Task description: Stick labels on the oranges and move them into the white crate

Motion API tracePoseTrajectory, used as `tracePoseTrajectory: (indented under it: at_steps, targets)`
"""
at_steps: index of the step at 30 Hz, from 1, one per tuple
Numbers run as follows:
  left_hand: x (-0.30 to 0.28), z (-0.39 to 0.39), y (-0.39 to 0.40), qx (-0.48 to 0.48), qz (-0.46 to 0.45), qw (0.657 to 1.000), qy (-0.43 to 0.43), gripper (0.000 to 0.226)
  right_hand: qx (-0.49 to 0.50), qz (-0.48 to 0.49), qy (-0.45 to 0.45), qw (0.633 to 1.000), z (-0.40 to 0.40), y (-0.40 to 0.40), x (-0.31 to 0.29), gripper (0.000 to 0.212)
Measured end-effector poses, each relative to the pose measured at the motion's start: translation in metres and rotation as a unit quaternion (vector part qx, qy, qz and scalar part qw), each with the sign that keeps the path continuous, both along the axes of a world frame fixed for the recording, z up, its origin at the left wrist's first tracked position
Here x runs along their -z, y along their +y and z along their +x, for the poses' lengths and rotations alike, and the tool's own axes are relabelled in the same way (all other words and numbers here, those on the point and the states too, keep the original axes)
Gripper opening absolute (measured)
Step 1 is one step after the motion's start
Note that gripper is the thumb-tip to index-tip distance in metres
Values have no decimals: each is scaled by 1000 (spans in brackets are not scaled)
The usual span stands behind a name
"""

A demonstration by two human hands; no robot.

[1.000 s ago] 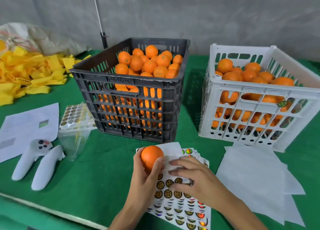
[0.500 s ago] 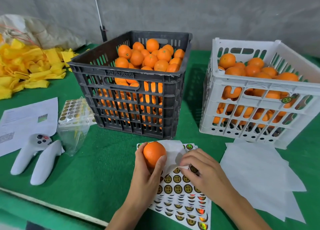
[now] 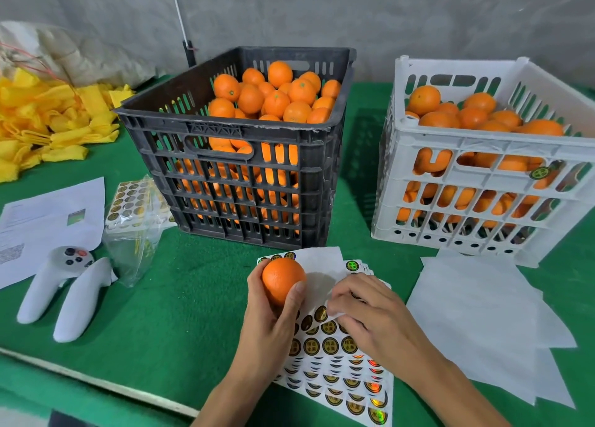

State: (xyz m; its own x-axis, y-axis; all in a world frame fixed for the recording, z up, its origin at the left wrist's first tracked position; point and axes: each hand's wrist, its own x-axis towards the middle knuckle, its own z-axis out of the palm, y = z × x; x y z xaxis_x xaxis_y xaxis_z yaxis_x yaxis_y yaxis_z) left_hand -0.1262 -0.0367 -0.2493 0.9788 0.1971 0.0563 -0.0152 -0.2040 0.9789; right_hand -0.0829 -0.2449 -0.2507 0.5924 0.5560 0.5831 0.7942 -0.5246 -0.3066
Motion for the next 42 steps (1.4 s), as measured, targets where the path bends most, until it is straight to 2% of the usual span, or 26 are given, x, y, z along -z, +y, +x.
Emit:
tracePoseTrajectory:
  at_steps: [9, 12, 16, 18, 22, 26, 29, 33, 36, 39, 42]
  targets:
    - [2, 1, 0, -3, 30, 1000, -4, 60, 22, 112, 42, 993, -3, 18, -5, 5]
    - [3, 1, 0, -1, 34, 999, -4, 62, 58, 129, 13, 990, -6, 23, -8, 12]
    - [2, -1, -1, -1, 23, 1000, -2, 62, 126, 130, -24, 983, -14, 30, -6, 8]
    - [2, -3, -1, -3, -8, 1000, 6, 58, 131, 149, 19, 980, -17, 34, -5, 10]
    - [-3, -6, -1, -7, -74, 997, 13, 42, 113, 227, 187, 949, -21, 36, -13, 12]
    - [-3, -5, -4, 8, -157, 987, 15, 74, 103, 285, 299, 905, -20, 31, -18, 28]
    - [-3, -5, -4, 19, -177, 984, 20, 71, 92, 281, 330, 897, -16, 28, -13, 36]
    - [-3, -7, -4, 39, -162, 986, 6, 61, 69, 269, 363, 890, -14, 30, -12, 51]
    - [-9, -11, -7, 26, -93, 995, -39, 51, 70, 286, 355, 887, -11, 26, -15, 55]
    - [-16, -15, -8, 8, -43, 995, -87, 56, 62, 287, 381, 876, -5, 18, -18, 54]
    - [-20, -16, -10, 7, -32, 995, -98, 69, 35, 245, 435, 865, 2, 9, -27, 42]
